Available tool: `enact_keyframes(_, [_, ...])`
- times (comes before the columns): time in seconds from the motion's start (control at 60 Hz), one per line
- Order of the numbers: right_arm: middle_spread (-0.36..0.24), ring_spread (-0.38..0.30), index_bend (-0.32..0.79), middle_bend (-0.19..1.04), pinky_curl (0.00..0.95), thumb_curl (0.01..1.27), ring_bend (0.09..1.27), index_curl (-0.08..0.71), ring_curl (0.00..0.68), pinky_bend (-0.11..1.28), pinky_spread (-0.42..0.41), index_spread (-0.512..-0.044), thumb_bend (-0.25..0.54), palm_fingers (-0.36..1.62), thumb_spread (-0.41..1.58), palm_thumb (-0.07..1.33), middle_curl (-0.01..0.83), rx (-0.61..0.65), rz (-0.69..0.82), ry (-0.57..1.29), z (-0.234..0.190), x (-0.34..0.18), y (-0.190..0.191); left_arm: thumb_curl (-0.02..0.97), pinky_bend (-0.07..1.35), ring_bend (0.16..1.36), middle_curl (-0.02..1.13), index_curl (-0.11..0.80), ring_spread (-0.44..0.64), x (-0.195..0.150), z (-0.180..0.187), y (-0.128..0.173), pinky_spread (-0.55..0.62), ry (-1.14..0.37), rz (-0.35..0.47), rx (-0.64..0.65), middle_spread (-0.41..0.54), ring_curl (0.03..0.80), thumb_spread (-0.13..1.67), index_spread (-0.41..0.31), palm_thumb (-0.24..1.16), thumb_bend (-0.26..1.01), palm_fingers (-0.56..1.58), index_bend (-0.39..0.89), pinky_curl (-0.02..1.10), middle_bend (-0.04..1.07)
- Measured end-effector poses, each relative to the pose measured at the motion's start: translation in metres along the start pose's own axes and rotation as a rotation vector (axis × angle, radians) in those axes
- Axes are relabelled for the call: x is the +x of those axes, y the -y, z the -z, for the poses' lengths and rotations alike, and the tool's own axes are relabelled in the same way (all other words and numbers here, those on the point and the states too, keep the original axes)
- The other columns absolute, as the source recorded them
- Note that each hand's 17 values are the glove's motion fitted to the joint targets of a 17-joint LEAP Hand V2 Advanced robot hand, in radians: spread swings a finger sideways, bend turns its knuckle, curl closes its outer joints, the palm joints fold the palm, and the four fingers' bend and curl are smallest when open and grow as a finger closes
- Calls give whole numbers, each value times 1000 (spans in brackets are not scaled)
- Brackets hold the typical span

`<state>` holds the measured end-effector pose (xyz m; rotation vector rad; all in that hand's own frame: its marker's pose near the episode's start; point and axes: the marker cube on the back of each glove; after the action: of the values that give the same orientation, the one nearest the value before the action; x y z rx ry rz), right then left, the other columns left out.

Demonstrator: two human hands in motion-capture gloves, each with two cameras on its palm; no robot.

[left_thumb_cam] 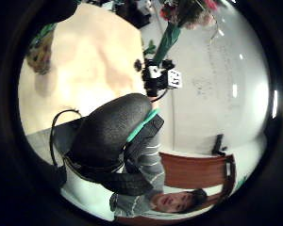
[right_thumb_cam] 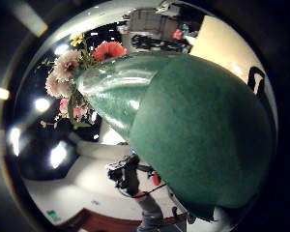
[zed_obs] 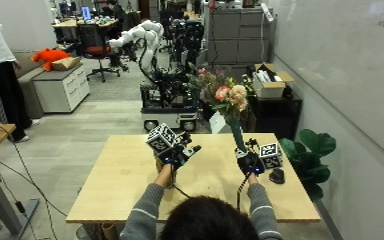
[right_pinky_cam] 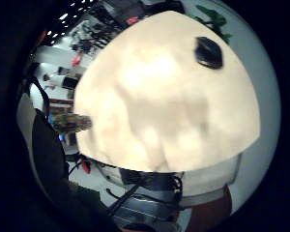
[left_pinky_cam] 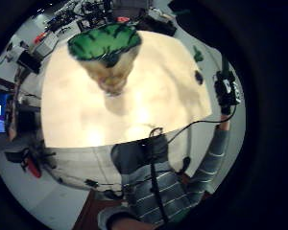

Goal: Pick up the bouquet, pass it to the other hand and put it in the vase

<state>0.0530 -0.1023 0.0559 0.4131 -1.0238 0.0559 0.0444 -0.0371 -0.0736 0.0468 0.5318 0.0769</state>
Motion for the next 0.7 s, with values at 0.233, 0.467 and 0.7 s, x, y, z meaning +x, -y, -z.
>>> enact_keyframes(0.233, [-141, -185, 439, 834, 522, 567, 985, 620, 553, 781, -247, -215, 8, 1378, 1073, 1098, 643, -7, 50, 201, -43, -44, -14, 305, 177, 340, 401, 415, 182, 56, -5, 35, 305, -312, -34, 112, 41, 307, 972, -36, 161, -17, 478, 146, 234, 199])
enact_keyframes(0.467, [-137, -185, 440, 857, 523, 623, 999, 651, 554, 777, -241, -211, -9, 1378, 1059, 1108, 645, -43, 155, 371, -92, -68, -41, 331, 249, 436, 410, 327, 170, 94, -30, 44, 264, -478, -42, 265, 81, 336, 967, 35, 289, -15, 386, 64, 288, 194])
enact_keyframes(0.7, [-135, -185, 442, 866, 524, 667, 1003, 671, 554, 776, -236, -210, -9, 1379, 1045, 1103, 640, -24, 197, 447, -129, -77, -52, 342, 375, 523, 413, 239, 132, 119, -30, 49, 204, -415, -49, 446, 93, 344, 956, 76, 362, -19, 397, 74, 339, 213])
